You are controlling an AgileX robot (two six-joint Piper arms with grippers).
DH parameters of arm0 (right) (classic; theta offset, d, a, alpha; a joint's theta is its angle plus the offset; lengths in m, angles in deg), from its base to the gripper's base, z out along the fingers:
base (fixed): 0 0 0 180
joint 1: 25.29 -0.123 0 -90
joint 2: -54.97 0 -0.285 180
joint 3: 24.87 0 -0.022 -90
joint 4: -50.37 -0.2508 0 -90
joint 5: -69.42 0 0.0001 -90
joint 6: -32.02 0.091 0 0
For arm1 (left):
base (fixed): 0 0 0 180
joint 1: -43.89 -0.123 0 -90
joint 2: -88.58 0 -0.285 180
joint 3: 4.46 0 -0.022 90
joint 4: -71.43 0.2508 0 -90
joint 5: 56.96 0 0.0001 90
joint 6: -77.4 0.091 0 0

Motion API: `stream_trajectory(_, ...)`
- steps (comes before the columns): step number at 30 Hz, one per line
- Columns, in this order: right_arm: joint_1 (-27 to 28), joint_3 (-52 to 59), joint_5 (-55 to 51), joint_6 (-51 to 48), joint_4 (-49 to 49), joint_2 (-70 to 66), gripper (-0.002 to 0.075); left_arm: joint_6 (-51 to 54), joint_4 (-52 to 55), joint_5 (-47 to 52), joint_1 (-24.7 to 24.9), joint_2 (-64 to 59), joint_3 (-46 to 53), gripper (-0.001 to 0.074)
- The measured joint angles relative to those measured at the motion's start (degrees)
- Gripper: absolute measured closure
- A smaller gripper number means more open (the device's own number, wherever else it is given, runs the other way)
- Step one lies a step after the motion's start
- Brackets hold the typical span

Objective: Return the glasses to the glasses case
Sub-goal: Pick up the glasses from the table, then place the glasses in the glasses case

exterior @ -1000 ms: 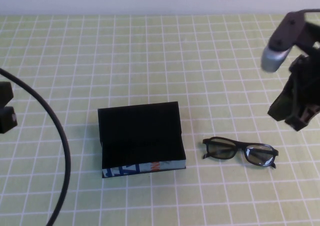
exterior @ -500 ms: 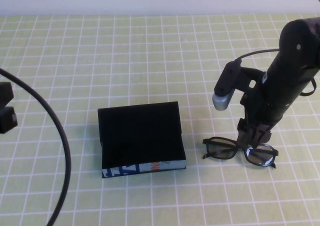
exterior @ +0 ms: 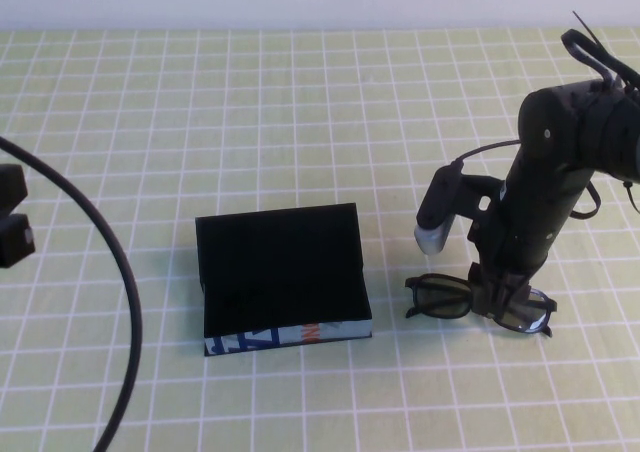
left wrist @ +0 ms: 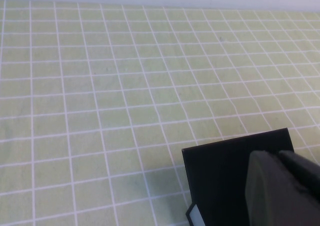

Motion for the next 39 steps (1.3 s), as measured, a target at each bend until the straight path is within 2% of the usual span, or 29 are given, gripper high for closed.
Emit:
stream_trajectory(3,0.00,0.00,-0.21,0.00,0.00,-0.13,0.0522,0.00,0.00,0.13,0.00,0.00,0.00,0.0737)
stream_trajectory(5,0.00,0.00,-0.58,0.00,0.00,-0.13,0.0630,0.00,0.00,0.26,0.00,0.00,0.00,0.0737)
stream_trajectory(8,0.00,-0.27,-1.53,-0.36,0.00,-0.02,0.0694,0.46,0.00,0.26,0.00,0.00,0.00,0.0737)
stream_trajectory(18,0.00,-3.37,-5.21,-1.60,-0.38,0.22,0.0721,0.46,0.00,0.26,0.00,0.00,0.00,0.0737)
stream_trajectory(23,0.00,-11.55,-10.06,-4.05,-0.34,1.70,0.0723,0.46,0.00,0.78,0.00,0.00,0.00,0.0737)
stream_trajectory(28,-0.82,-19.37,-11.16,-4.81,-5.69,3.36,0.0723,0.46,0.00,1.28,0.00,0.00,0.00,0.0737)
stream_trajectory(39,-15.66,-25.25,-12.03,-9.09,-7.76,-0.96,0.0723,0.46,0.00,1.56,0.00,0.00,0.00,0.0737)
